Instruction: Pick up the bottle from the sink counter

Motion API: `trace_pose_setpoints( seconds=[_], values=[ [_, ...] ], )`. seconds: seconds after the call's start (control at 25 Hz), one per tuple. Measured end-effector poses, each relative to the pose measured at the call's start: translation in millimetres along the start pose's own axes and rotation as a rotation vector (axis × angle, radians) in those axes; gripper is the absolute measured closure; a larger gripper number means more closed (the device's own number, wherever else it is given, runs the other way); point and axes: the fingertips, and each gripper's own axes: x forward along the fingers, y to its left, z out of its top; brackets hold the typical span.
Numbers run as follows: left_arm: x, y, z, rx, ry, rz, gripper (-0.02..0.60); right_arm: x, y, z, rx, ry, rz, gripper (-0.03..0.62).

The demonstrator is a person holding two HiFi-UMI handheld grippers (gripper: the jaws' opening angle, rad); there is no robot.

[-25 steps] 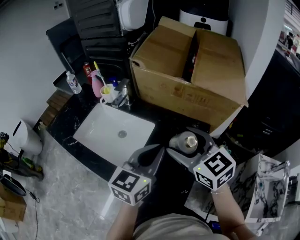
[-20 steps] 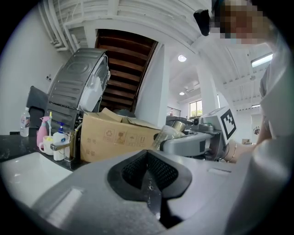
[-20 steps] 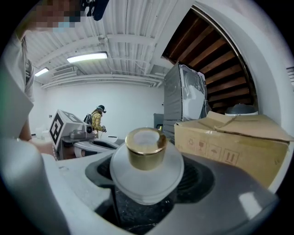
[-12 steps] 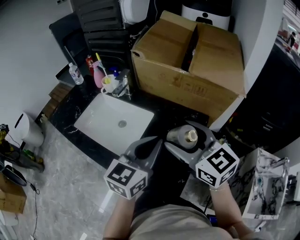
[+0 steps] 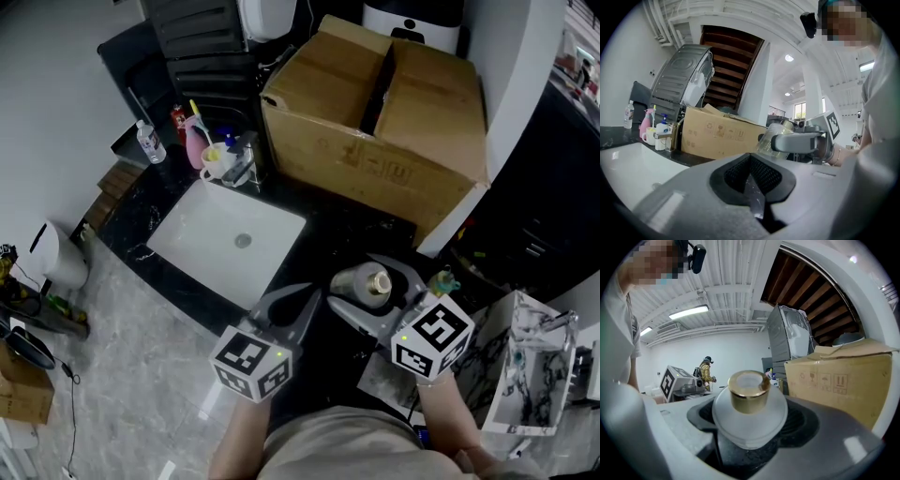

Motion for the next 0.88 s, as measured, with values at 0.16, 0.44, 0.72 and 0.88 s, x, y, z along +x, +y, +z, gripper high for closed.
trace_pose_setpoints(
  seconds=[0.16,0.44,0.72,0.88],
  values=[
    [0.3,-1.0,-1.4,-0.008,0.001,0.002,0.574,-2.1,-1.4,0.5,0.009,-0.011,-0.003,0.26],
    [5.1,-5.1,-2.8,-0.009,0.002,-0.01,0.574,-3.4,-4.0,2.4,0.011,-0.021,-0.006,0.26],
    [9.9,-5.5,-5.9,-0.02,0.011,-0.011,0.574,-4.4,-8.2,1.9,0.024,-0.023,-0.006,0.26],
    [9.4,-2.2,-5.9,-0.022,0.014,-0.007,0.574,-3.1,-9.8,1.5,0.025,-0.02,-0.009,0.26]
  ],
)
